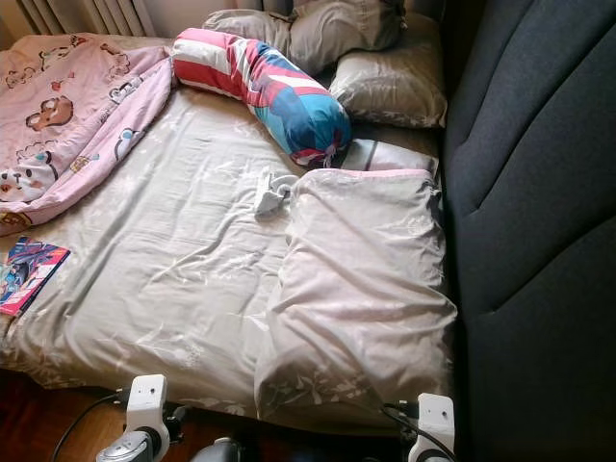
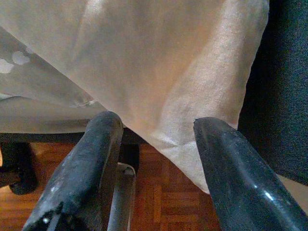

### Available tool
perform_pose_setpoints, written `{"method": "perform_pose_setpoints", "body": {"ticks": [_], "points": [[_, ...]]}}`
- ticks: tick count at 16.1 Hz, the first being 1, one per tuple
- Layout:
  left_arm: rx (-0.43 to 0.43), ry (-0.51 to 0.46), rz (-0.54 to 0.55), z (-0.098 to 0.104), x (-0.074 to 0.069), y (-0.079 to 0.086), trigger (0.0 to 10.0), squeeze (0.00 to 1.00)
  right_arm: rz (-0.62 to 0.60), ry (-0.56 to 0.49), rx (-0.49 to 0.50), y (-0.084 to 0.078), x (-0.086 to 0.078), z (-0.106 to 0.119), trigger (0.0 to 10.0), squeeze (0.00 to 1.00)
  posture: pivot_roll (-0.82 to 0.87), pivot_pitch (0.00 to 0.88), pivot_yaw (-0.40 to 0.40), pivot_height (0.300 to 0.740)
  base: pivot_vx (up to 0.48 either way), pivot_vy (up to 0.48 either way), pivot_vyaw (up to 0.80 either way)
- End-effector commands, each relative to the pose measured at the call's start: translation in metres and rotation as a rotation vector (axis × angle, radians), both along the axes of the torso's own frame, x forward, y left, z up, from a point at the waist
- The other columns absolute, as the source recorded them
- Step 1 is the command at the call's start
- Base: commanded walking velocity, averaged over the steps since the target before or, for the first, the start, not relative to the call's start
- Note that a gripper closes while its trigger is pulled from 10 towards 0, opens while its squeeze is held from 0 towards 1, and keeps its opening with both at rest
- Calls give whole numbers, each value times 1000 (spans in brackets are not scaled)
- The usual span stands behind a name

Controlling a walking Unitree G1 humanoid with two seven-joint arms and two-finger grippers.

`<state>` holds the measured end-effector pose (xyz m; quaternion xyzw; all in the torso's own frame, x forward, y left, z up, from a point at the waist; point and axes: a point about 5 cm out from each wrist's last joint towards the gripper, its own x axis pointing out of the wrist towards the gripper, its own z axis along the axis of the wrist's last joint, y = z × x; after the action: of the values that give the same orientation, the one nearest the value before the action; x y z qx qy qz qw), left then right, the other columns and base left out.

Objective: Clean up the room

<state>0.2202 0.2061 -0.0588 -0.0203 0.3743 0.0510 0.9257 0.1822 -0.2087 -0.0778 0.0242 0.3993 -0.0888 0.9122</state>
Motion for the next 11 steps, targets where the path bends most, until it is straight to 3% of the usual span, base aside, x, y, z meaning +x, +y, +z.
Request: {"method": "perform_pose_setpoints", "body": {"ticks": [1, 11], "points": [[8, 54, 11, -8, -14, 3, 10000, 0, -5, 45, 2, 0, -13, -6, 10000, 0, 28, 249, 13, 740, 0, 281, 0], [23, 69, 33, -11, -20, 5, 10000, 0, 6, 80, 1, 0, -21, -10, 10000, 0, 37, 227, 17, 740, 0, 311, 0]]}}
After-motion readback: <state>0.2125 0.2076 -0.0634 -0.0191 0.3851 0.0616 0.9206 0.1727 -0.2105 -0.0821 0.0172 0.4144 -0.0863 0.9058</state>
